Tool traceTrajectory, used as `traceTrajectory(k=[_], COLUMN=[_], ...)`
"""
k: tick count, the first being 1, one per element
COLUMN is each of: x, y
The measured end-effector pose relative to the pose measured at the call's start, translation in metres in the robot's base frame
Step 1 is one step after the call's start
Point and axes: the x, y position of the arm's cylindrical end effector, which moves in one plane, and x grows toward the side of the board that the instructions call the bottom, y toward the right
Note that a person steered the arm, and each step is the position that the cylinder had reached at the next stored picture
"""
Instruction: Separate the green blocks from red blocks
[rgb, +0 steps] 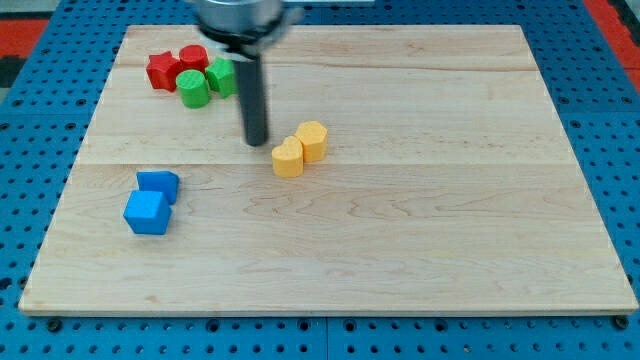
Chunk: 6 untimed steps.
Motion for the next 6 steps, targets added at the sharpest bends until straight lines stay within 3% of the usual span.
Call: traceTrajectory(k=[1, 2, 4, 6], x=[-0.008, -0.072, -0.093, -0.147], y=[-0.073, -0.083, -0.023, 0.048])
